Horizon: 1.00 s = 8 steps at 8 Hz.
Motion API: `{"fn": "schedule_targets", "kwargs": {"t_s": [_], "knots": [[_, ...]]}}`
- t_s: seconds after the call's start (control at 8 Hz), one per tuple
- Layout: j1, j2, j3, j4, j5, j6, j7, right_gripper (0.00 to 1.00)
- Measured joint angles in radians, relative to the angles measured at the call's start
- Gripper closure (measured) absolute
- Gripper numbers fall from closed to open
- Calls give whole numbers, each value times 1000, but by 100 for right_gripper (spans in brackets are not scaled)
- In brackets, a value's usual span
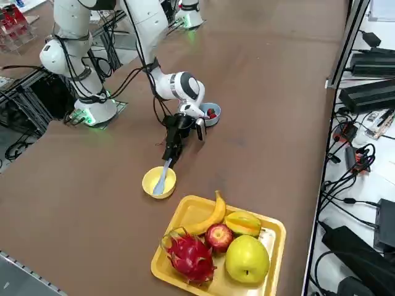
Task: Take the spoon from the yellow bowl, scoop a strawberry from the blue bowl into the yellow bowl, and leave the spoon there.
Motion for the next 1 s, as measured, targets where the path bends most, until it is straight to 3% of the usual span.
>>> {"fn": "schedule_targets", "kwargs": {"t_s": [1.0], "knots": [[0, 13, 0, 21, 0, -24, 3, 39]]}}
